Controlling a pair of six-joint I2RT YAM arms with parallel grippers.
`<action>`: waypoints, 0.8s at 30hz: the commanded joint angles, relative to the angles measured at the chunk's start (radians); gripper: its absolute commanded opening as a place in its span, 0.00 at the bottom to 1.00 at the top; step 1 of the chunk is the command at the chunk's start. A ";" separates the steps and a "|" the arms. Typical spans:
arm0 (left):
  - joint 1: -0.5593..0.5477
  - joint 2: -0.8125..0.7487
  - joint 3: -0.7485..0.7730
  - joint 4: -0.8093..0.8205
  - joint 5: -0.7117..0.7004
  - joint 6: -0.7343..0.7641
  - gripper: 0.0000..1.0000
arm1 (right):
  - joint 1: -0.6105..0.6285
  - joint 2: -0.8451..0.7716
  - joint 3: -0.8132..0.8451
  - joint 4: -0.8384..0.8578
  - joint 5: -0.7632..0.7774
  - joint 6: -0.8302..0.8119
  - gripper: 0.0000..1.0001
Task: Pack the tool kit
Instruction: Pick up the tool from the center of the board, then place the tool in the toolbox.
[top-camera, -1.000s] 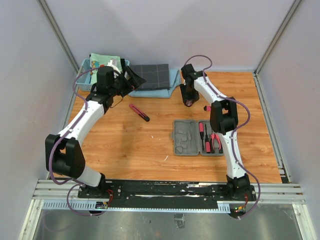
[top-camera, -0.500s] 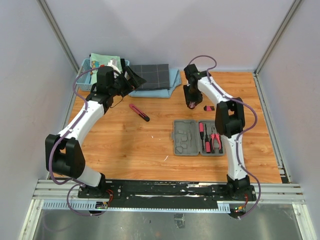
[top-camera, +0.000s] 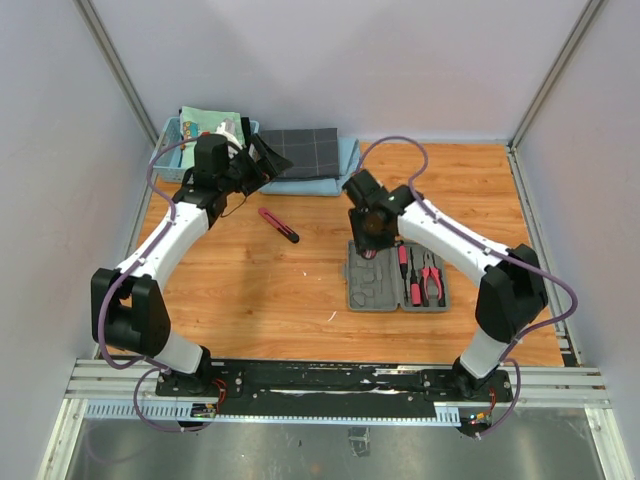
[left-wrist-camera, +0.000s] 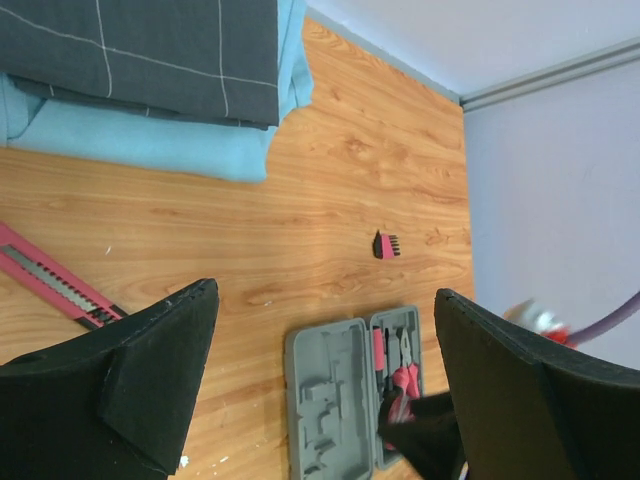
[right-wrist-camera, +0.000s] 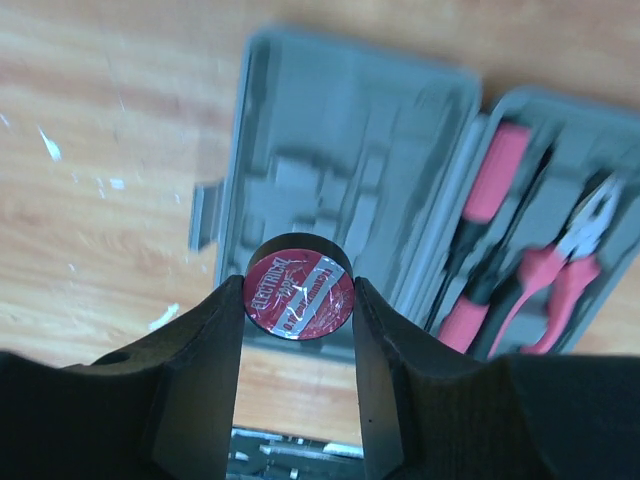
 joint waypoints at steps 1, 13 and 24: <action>0.007 -0.026 -0.014 0.017 0.011 0.003 0.93 | 0.120 -0.051 -0.144 -0.004 0.092 0.190 0.26; 0.004 -0.013 -0.010 0.021 0.022 -0.004 0.92 | 0.228 -0.080 -0.298 0.026 0.078 0.288 0.25; -0.001 -0.023 -0.022 0.024 0.021 -0.003 0.92 | 0.244 0.003 -0.293 0.072 0.001 0.244 0.25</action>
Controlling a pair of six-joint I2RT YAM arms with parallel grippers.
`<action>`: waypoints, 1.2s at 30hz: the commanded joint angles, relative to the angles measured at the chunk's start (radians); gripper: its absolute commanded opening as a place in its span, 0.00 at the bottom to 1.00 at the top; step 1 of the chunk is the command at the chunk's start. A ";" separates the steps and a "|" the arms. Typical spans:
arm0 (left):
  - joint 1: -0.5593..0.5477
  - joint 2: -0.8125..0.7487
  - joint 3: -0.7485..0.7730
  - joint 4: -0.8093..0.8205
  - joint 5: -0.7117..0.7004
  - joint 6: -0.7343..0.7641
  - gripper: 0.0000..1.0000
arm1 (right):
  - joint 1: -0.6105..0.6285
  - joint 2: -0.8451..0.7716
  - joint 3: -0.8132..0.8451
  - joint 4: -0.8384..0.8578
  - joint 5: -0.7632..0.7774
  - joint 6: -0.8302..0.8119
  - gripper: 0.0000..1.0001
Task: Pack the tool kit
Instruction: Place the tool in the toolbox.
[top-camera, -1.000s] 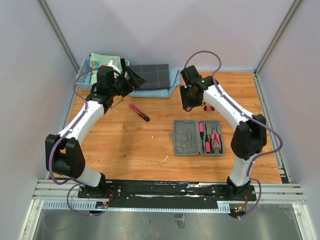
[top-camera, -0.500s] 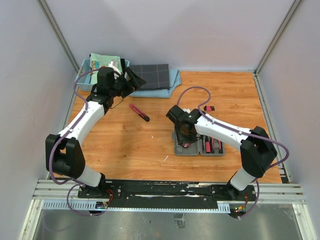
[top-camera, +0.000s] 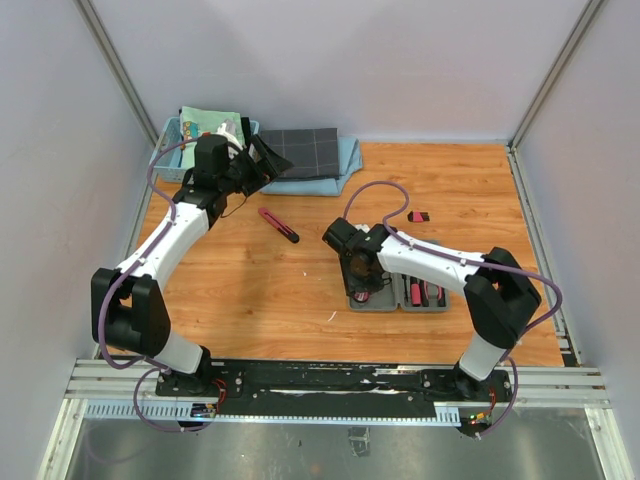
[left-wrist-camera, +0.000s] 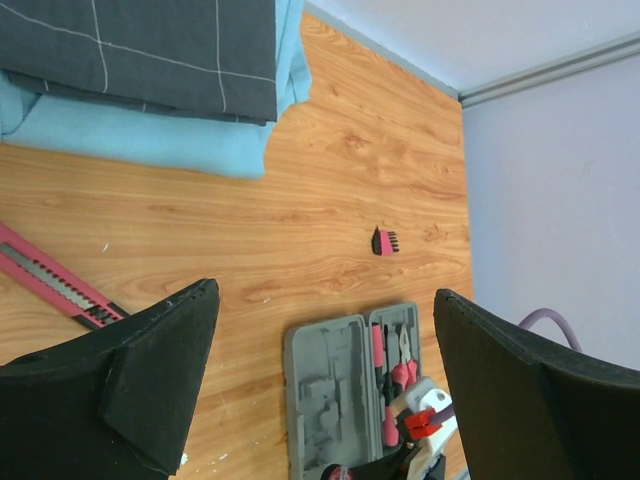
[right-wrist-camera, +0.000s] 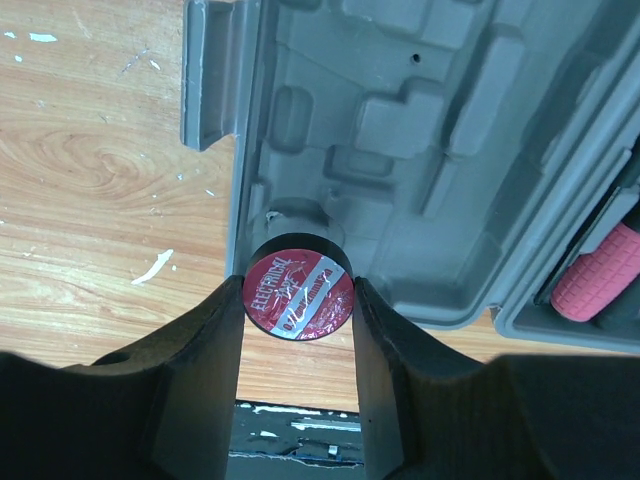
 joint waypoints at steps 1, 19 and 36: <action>-0.001 -0.024 -0.017 0.024 0.012 -0.002 0.92 | 0.018 0.029 0.004 0.010 -0.022 -0.008 0.24; -0.002 -0.028 -0.020 0.026 0.015 -0.007 0.92 | 0.018 0.058 -0.045 0.044 -0.022 -0.016 0.24; -0.007 -0.038 -0.019 0.024 0.016 -0.004 0.92 | 0.009 0.099 -0.022 0.063 0.003 -0.042 0.21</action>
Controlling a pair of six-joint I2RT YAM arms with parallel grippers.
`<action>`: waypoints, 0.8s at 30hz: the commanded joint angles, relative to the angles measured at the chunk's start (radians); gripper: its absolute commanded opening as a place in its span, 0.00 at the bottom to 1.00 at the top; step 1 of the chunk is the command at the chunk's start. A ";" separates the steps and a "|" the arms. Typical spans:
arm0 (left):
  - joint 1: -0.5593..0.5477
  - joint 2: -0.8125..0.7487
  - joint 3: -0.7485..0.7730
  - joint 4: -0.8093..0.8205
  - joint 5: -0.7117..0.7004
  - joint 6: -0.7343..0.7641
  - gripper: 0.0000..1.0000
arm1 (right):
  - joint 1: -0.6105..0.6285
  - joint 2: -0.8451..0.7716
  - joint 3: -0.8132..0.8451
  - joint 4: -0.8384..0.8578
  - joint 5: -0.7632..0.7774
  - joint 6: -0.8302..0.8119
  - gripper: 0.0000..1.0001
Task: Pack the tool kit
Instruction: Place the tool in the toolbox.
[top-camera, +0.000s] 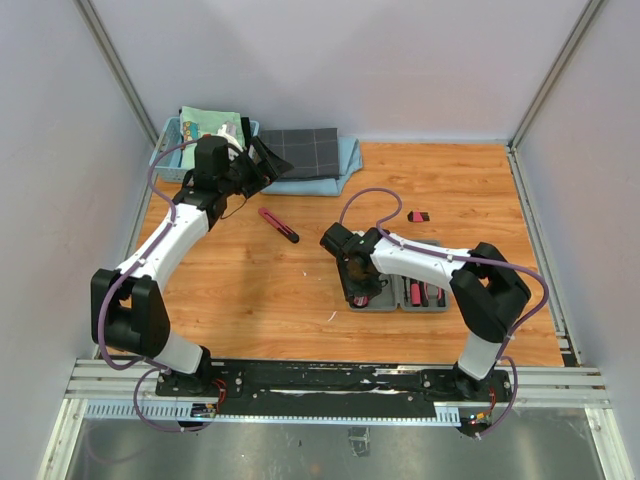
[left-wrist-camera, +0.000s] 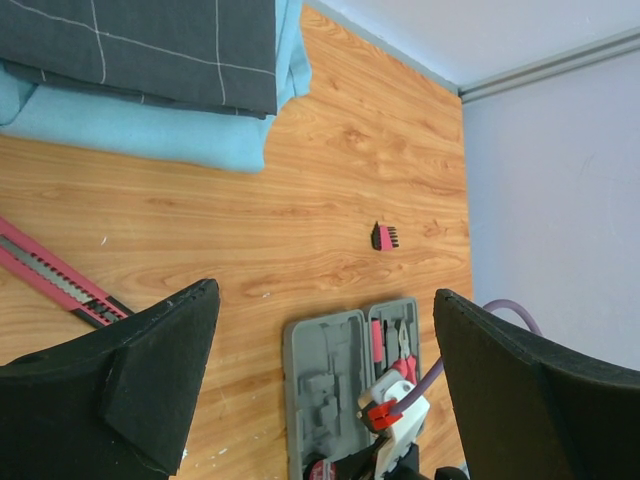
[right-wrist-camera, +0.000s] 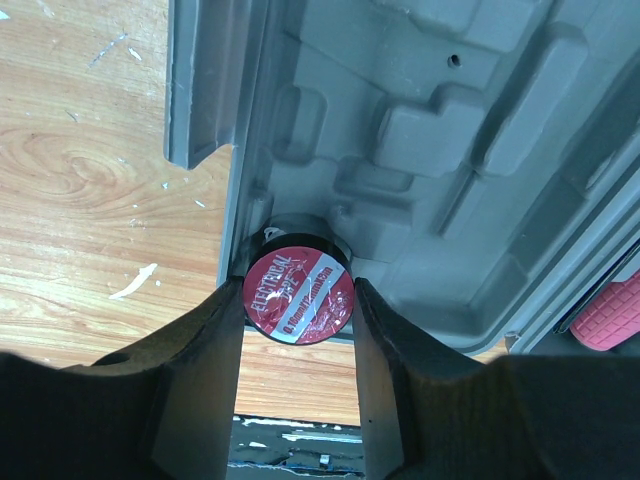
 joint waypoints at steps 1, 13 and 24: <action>-0.007 -0.031 -0.006 0.024 0.010 -0.001 0.92 | 0.007 0.026 0.000 0.020 0.044 -0.005 0.20; -0.010 -0.020 0.002 0.027 0.015 -0.002 0.92 | 0.007 0.012 -0.004 0.056 0.055 -0.021 0.19; -0.014 -0.018 -0.001 0.029 0.015 0.000 0.92 | 0.006 0.030 -0.001 0.078 0.040 -0.043 0.17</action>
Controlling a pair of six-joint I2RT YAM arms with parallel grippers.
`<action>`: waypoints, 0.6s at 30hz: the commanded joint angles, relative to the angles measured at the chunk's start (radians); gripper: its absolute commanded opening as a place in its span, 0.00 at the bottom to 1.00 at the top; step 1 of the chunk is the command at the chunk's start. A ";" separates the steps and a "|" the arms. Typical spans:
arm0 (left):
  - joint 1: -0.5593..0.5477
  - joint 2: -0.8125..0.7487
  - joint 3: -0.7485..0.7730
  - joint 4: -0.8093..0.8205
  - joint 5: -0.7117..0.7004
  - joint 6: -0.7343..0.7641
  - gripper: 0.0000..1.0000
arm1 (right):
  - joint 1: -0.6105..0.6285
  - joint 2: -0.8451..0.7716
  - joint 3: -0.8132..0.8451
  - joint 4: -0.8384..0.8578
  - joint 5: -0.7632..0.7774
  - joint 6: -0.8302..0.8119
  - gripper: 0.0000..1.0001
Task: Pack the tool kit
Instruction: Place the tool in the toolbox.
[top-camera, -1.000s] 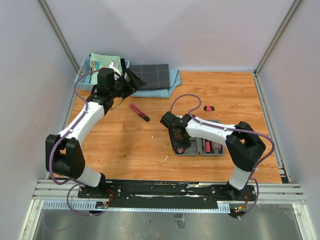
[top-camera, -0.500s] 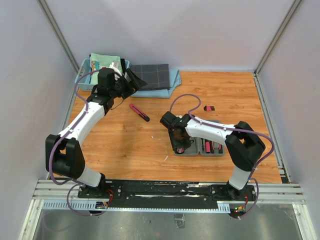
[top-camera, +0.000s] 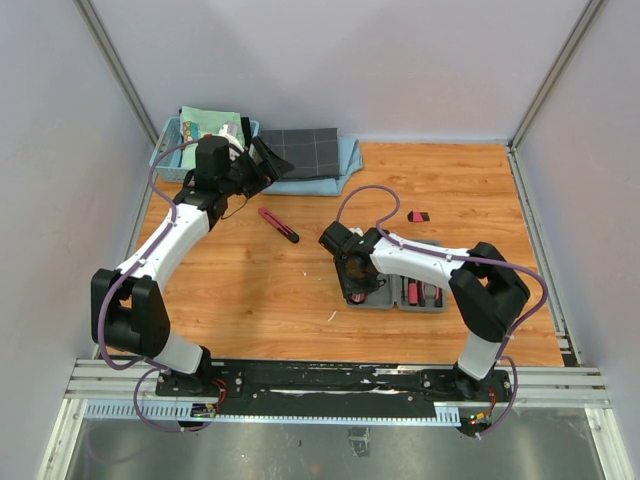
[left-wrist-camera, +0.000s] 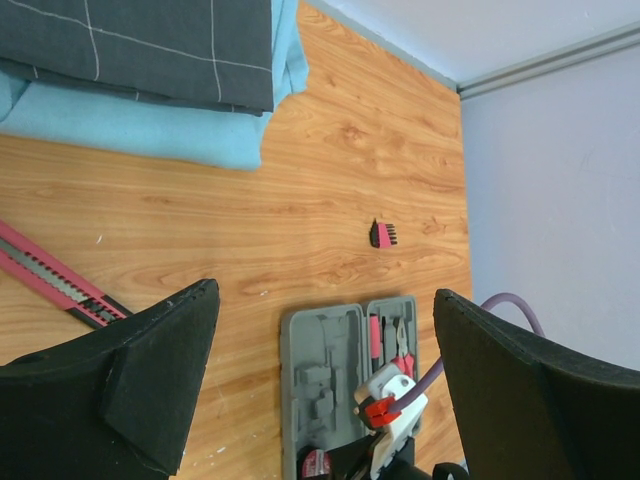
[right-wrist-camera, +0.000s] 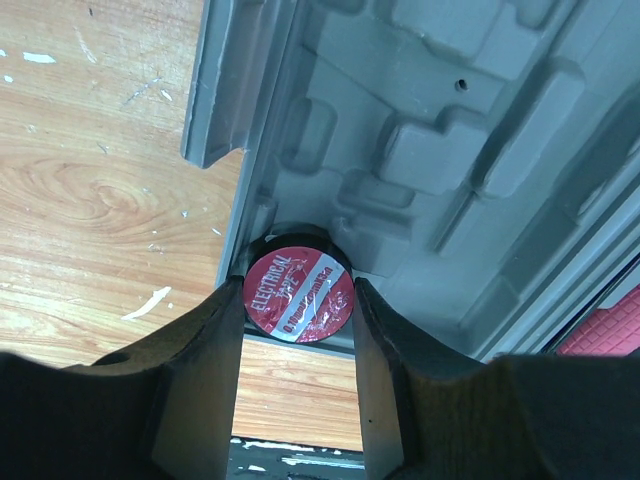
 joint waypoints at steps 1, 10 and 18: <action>-0.006 -0.017 -0.002 0.029 0.013 -0.001 0.92 | 0.006 0.033 -0.001 0.028 0.017 -0.017 0.18; -0.007 -0.024 -0.014 0.033 0.018 -0.004 0.92 | 0.006 0.063 -0.005 0.062 0.003 -0.047 0.15; -0.008 -0.026 -0.014 0.038 0.020 -0.006 0.92 | 0.007 0.059 -0.010 0.068 -0.008 -0.052 0.44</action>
